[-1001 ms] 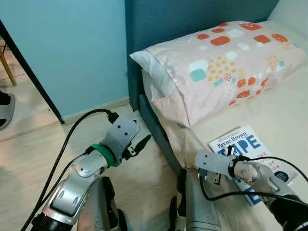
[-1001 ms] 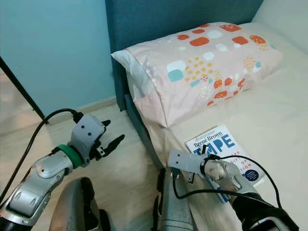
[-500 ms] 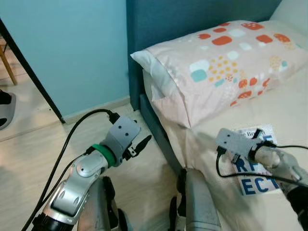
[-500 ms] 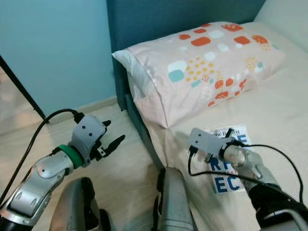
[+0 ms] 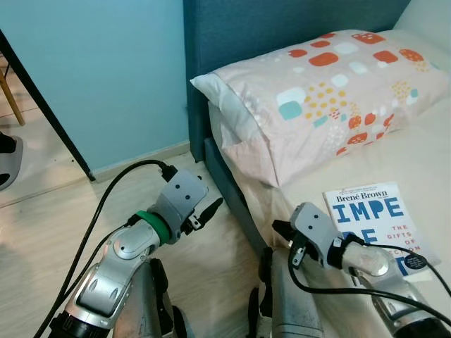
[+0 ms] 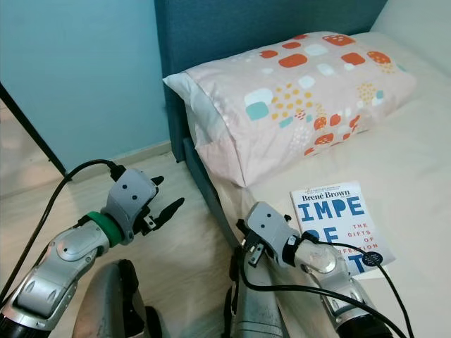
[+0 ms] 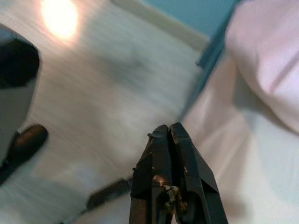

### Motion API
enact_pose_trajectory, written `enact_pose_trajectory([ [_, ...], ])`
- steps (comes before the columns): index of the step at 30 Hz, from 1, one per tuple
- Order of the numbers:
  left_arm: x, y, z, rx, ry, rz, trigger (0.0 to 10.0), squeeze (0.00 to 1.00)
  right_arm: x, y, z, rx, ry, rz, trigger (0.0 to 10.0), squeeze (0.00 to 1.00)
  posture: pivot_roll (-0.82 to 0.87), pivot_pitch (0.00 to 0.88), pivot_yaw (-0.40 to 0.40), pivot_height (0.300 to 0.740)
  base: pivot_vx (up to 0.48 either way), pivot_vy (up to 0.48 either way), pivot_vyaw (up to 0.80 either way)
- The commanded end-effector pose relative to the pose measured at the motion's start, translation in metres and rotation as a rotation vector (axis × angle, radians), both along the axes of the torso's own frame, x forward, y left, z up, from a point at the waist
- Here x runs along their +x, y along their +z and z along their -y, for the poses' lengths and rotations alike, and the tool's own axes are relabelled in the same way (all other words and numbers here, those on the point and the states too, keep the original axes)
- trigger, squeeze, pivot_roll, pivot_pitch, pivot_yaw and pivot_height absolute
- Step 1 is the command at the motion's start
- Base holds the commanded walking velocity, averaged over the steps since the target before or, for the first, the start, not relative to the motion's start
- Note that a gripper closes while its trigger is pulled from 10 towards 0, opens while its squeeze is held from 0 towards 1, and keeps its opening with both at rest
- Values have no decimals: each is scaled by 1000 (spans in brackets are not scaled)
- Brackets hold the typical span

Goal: Clean up the room

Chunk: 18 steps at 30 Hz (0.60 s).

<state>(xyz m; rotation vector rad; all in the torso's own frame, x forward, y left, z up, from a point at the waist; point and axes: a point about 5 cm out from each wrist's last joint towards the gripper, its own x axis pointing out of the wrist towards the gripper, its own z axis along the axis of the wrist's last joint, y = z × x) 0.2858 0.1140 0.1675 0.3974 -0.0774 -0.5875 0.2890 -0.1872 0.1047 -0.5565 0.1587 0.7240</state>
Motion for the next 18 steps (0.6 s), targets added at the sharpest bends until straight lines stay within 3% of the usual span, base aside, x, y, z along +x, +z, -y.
enact_pose_trajectory([
  [1,-2,-6,3,5,-16,-19,10000,0,-7,-13,15,-47,-65,-76,10000,0,-18,207,7,547,0,0,0],
  [2,-2,-6,2,7,-16,-19,10000,0,-12,-14,26,-78,-89,-118,10000,0,-9,206,0,547,0,0,0],
  [3,-2,-6,2,7,-16,-19,10000,0,-12,-14,26,-78,-89,-118,10000,0,-9,206,0,547,0,0,0],
  [4,-3,-6,2,9,-15,-19,10000,0,-19,-10,40,-102,-129,-138,10000,0,-9,206,0,547,0,0,0],
  [6,-3,-6,2,9,-15,-19,10000,0,-19,-10,40,-102,-129,-138,10000,0,-9,206,0,547,0,0,0],
  [7,-3,-6,1,10,-13,-19,10000,0,-28,-2,55,-129,-177,-132,10000,0,-18,210,-9,547,0,0,0],
  [8,-3,-6,1,10,-13,-19,10000,0,-28,-2,55,-129,-177,-132,10000,0,-18,210,-9,547,0,0,0],
  [9,-4,-7,1,10,-13,-21,10000,0,-37,4,65,-139,-218,-126,10000,0,-18,210,-9,547,0,0,0],
  [10,-4,-7,1,10,-13,-21,10000,0,-37,4,65,-139,-218,-126,10000,0,-18,210,-9,547,0,0,0],
  [11,-4,-8,2,12,-20,-24,10000,0,-49,3,68,-129,-257,-127,10000,0,-38,218,0,547,0,0,0],
  [13,-4,-8,2,12,-20,-24,10000,0,-49,3,68,-129,-257,-127,10000,0,-38,218,0,547,0,0,0],
  [14,-4,-8,3,12,-25,-26,10000,0,-58,0,69,-113,-286,-137,10000,0,-38,218,0,547,0,0,0],
  [18,-3,-7,4,11,-34,-27,10000,0,-67,-12,68,-74,-321,-185,10000,0,-38,218,0,547,0,0,0],
])
